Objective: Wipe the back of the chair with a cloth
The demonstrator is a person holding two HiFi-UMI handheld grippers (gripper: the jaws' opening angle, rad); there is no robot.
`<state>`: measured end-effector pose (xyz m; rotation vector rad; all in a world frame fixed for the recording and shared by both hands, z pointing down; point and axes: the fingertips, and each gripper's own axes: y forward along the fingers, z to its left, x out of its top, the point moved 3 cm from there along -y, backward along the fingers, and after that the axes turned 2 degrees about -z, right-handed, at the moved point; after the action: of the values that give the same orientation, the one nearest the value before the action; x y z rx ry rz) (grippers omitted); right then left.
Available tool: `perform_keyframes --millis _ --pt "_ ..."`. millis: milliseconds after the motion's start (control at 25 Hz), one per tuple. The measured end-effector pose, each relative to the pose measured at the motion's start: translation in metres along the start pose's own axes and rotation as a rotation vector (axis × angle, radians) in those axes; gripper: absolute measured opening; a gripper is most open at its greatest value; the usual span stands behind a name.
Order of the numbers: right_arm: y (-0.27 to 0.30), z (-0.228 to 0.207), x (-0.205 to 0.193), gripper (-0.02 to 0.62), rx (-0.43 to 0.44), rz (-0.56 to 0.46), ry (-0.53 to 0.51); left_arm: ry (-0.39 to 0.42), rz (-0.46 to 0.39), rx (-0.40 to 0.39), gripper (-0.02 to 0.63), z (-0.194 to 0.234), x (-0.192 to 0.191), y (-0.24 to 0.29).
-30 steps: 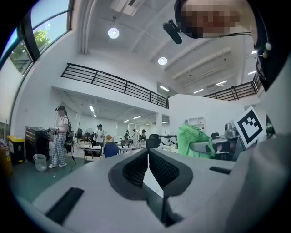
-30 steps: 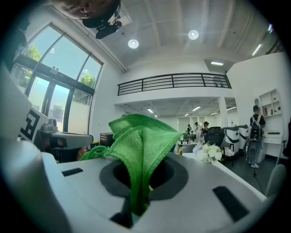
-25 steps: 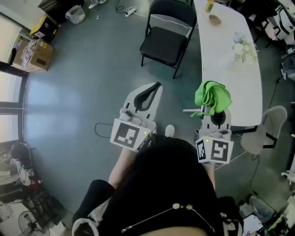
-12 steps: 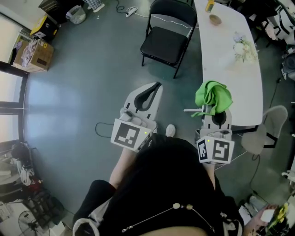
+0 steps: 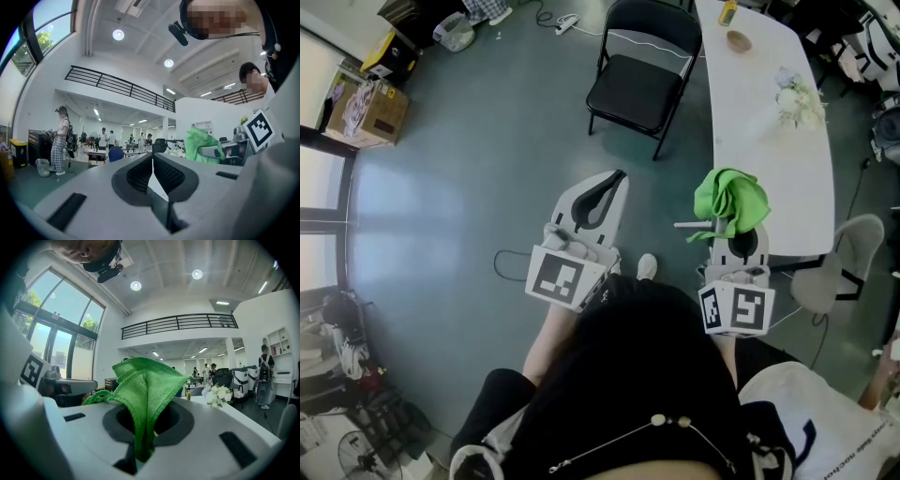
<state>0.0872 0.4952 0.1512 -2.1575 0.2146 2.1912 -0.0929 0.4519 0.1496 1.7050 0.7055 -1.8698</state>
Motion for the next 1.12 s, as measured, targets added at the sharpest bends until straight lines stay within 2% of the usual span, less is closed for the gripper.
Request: perform_keyframes --millis 240,480,640,800,1120 --pt "0.0 0.011 -0.004 0.044 -0.002 0.008 0.002 0.002 0.005 0.006 0.012 0.011 -0.003 -0.008" --pt "-0.004 0.037 0.003 0.044 -0.036 0.011 -0.016 -0.006 -0.011 -0.043 0.012 0.026 0.003 -0.026" --pt "0.003 0.058 0.006 0.044 -0.015 -0.02 -0.042 -0.008 -0.01 -0.013 0.012 0.047 -0.001 -0.038" --pt "-0.008 0.054 0.004 0.044 -0.067 -0.015 -0.069 -0.011 -0.007 -0.041 0.012 0.049 -0.009 -0.027" --pt "-0.024 0.052 -0.004 0.044 -0.148 0.004 -0.047 -0.015 -0.002 -0.108 0.012 0.044 -0.014 -0.024"
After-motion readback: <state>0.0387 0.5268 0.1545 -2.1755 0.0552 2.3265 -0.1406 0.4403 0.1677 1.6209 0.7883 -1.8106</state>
